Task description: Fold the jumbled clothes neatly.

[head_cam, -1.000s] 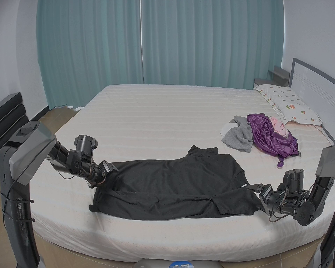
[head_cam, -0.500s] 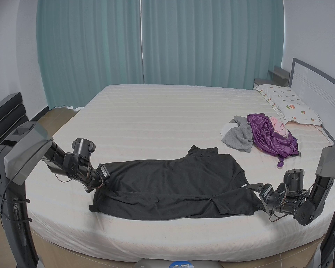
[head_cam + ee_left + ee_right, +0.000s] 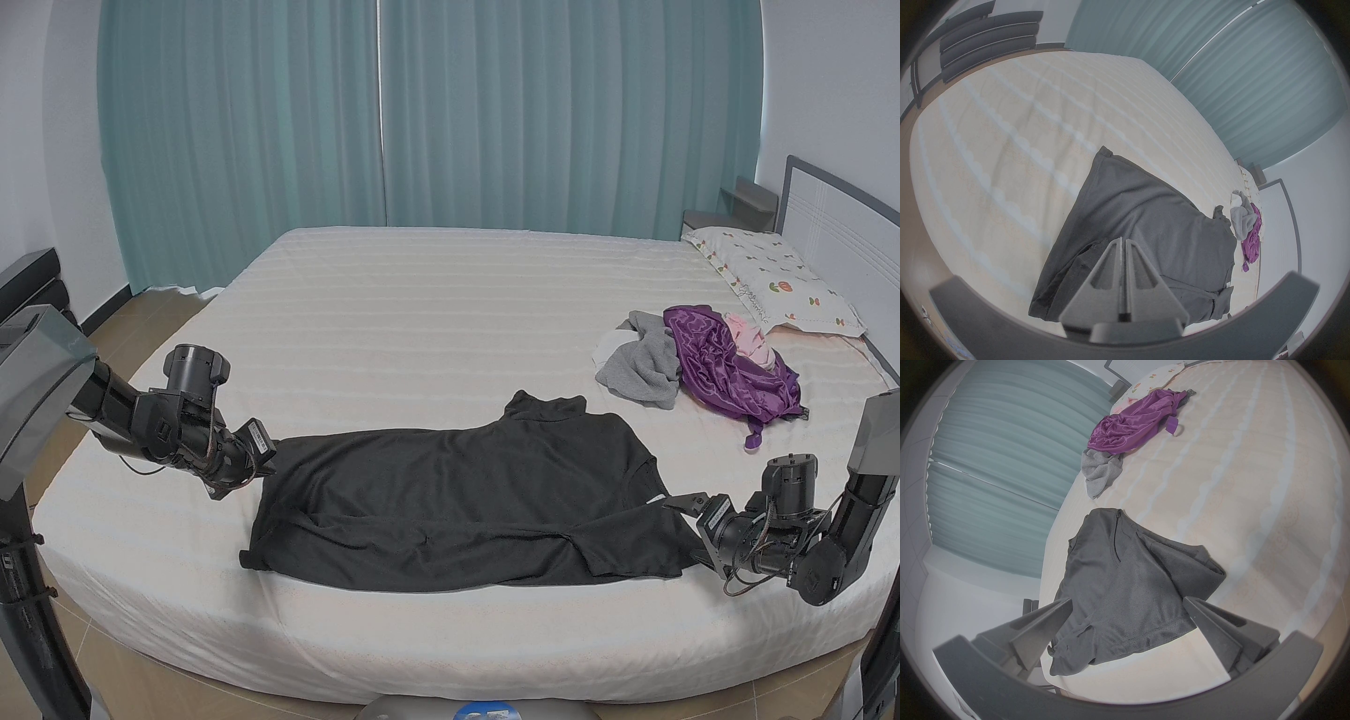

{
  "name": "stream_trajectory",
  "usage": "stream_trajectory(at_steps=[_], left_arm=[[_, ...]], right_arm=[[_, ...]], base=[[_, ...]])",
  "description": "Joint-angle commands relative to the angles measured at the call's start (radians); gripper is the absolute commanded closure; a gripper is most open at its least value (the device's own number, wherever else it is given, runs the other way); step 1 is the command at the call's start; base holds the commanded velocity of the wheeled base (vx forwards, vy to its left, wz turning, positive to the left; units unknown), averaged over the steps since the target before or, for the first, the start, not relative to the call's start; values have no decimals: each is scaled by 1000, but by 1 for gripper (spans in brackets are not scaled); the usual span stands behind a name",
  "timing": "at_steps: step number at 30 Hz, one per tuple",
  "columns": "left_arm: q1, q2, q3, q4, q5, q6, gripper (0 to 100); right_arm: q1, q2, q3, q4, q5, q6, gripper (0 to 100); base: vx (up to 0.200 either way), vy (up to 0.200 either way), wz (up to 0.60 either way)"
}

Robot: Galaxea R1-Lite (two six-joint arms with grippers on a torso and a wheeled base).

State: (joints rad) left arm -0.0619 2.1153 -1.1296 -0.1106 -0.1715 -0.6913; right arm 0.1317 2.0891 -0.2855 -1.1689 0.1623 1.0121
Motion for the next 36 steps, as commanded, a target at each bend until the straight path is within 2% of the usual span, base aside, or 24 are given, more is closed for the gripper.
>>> stream_trajectory(at_steps=[1,8,11,14,21,22,36], left_arm=[[-4,38,-12,-7,-3,-1,0],[-9,153,-84,-7,-31,3,0],[-10,190,-93,-7,-48,58,0],[-13,196,-93,-7,-49,93,0],[-26,199,-98,-7,-48,99,0],[-26,195,-98,-6,-48,98,100],[2,89,-12,-1,-36,91,100]], right_arm=[[3,2,2,-1,0,0,0],[3,5,0,0,0,-1,0],[3,22,0,-1,-1,-1,0],[2,31,0,-12,-1,-3,0],[0,32,2,-26,-1,-1,0],[0,31,2,-26,-1,-1,0],[0,31,0,-26,-1,-1,0]], base=[[0,0,0],[0,0,0],[0,0,0],[0,0,0],[0,0,0],[0,0,0],[0,0,0]])
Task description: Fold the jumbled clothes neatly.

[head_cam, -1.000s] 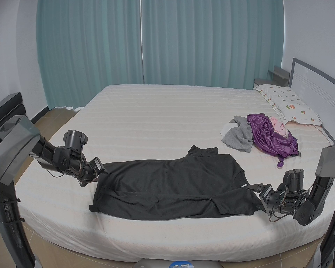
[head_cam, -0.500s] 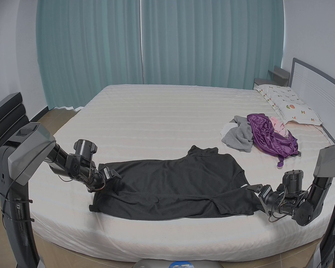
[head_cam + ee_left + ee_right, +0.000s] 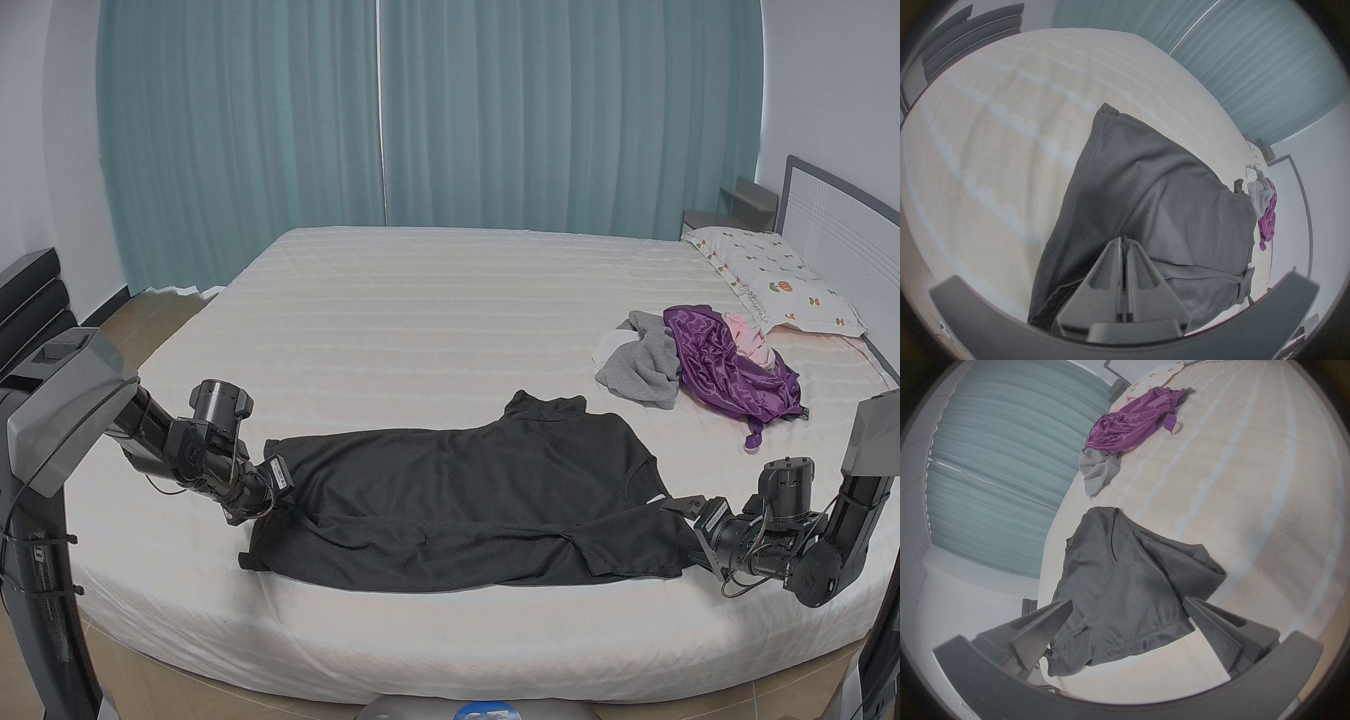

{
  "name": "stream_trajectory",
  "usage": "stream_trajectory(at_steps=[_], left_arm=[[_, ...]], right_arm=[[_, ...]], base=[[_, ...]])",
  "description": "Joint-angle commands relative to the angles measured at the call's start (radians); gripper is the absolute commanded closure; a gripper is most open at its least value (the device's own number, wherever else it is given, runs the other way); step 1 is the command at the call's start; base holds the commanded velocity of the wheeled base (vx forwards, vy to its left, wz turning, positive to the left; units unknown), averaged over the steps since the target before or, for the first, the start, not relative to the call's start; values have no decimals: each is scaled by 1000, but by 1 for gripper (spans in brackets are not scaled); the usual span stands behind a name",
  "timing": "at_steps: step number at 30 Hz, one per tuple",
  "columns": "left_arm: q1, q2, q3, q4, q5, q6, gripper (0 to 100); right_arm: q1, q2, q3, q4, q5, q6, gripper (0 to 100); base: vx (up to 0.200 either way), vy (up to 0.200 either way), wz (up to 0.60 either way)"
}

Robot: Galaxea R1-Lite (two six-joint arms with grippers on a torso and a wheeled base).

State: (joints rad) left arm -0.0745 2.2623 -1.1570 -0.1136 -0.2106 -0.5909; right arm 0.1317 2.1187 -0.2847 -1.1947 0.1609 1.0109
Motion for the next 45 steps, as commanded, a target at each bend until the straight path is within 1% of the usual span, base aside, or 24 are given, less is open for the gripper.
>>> stream_trajectory(at_steps=[1,4,7,9,14,15,16,17,18,19,21,22,24,28,35,41,45], left_arm=[[16,-72,19,5,4,-10,100],[16,-115,54,0,4,-35,100],[16,-147,79,-3,4,-60,100],[16,-182,97,-1,4,-83,100],[16,-214,128,0,7,-86,100],[16,-224,143,0,7,-86,100],[16,-227,145,0,5,-86,100],[16,-234,160,-1,5,-86,100],[16,-236,161,-1,7,-86,100],[16,-244,171,-1,5,-87,100],[16,-247,180,-1,5,-87,100],[15,-247,180,-1,5,-89,100],[15,-248,180,-1,5,-107,100],[15,-245,180,-3,5,-115,100],[15,-248,181,0,5,-118,100],[16,-248,183,3,5,-118,100],[16,-250,181,0,5,-145,100]], right_arm=[[0,-2,-2,0,0,-1,0],[-1,-9,-2,-2,0,-5,0],[-1,-13,-7,-2,3,-26,0],[-1,-6,-25,-14,31,-43,0],[-14,12,-82,-5,98,-64,0],[-27,23,-100,-5,120,-89,0],[-30,24,-103,-3,123,-97,0],[-53,37,-125,-2,138,-146,0],[-57,38,-129,-3,141,-155,0],[-81,52,-151,-2,164,-210,0],[-103,58,-171,3,197,-253,0],[-106,60,-174,4,203,-258,0],[-118,76,-205,26,240,-304,0],[-119,124,-261,49,249,-383,0],[-115,210,-330,55,275,-475,0],[-112,259,-389,56,278,-488,0],[-110,271,-404,55,281,-494,0]], base=[[0,0,0],[0,0,0],[0,0,0],[0,0,0],[0,0,0],[0,0,0],[0,0,0],[0,0,0],[0,0,0],[0,0,0],[0,0,0],[0,0,0],[0,0,0],[0,0,0],[0,0,0],[0,0,0],[0,0,0]])
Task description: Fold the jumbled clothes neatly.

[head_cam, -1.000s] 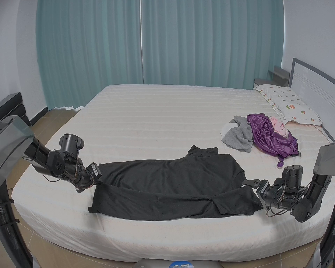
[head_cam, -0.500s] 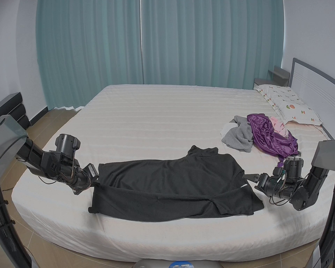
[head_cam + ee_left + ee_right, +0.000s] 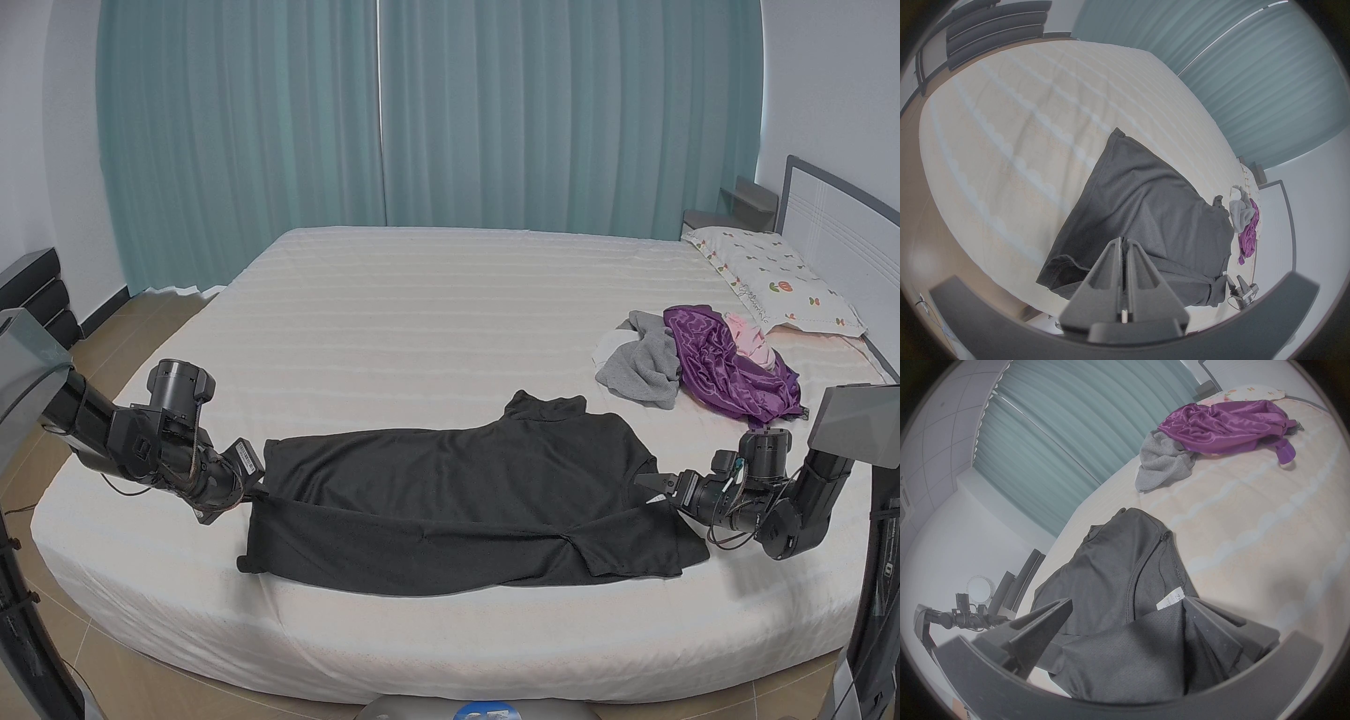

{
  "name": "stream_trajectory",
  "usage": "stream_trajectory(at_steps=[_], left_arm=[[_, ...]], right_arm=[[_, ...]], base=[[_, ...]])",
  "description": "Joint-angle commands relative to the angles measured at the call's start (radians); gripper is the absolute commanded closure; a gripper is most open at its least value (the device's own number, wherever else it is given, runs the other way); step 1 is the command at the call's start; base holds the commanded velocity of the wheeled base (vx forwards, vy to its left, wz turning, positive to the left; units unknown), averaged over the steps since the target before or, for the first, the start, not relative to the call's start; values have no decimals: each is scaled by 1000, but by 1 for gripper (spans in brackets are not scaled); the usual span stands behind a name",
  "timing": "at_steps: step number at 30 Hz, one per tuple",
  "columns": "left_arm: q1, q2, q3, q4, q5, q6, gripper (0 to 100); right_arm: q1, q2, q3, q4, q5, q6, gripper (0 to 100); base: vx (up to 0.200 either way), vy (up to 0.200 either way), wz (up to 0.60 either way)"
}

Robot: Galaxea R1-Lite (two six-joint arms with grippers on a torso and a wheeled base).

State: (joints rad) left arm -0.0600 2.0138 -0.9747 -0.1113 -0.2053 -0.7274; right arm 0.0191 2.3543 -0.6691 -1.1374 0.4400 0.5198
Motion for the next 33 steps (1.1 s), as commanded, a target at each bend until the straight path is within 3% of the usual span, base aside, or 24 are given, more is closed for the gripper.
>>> stream_trajectory(at_steps=[1,21,29,33], left_arm=[[2,-1,-1,-2,0,-7,100],[5,-4,-1,5,1,-7,100],[8,-3,21,-2,0,-9,100],[11,-4,21,-2,0,-9,100]], right_arm=[[2,40,-24,-2,2,-9,0],[-1,74,-107,-13,2,-23,0],[-7,82,-87,-13,28,-26,0],[-11,96,-56,-22,49,-67,0]], base=[[0,0,0],[0,0,0],[0,0,0],[0,0,0]])
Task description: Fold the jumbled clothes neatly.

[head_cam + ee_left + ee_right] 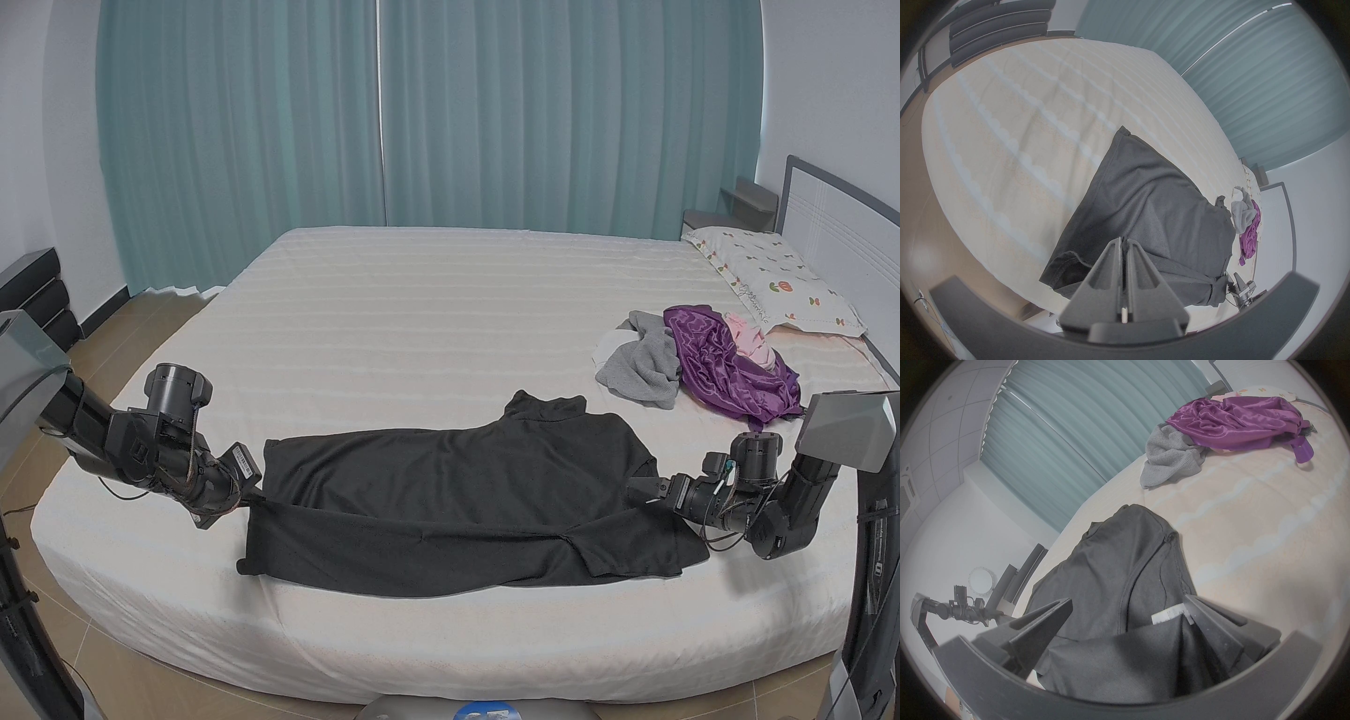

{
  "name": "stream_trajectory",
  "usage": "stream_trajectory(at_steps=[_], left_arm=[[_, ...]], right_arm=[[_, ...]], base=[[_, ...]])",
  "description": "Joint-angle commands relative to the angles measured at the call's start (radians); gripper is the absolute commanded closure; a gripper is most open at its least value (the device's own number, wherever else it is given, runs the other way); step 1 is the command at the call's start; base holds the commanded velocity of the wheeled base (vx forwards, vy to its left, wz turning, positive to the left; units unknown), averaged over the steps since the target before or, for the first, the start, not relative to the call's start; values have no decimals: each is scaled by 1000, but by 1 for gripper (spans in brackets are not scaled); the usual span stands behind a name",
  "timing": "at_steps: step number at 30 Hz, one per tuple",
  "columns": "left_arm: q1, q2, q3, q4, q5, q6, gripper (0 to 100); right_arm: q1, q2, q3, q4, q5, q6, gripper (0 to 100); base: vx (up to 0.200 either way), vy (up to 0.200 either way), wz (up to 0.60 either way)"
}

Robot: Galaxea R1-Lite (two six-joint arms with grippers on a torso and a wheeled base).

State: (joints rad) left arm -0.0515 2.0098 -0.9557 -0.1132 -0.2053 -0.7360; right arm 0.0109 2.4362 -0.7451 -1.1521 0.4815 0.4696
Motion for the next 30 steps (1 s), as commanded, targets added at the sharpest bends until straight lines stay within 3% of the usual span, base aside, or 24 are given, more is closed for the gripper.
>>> stream_trajectory(at_steps=[1,2,3,23,30], left_arm=[[2,0,2,0,0,0,100],[2,0,2,0,0,0,100],[2,0,2,-2,0,0,100],[15,-57,32,7,0,1,100],[21,-103,84,1,-2,0,100]], right_arm=[[-3,15,21,-9,8,-20,0],[-3,18,24,-23,9,-22,0],[-5,17,27,-34,9,-22,100],[-34,-57,156,-159,14,-19,100],[-49,-166,277,-221,17,-5,100]], base=[[0,0,0],[0,0,0],[0,0,0],[0,0,0],[0,0,0]])
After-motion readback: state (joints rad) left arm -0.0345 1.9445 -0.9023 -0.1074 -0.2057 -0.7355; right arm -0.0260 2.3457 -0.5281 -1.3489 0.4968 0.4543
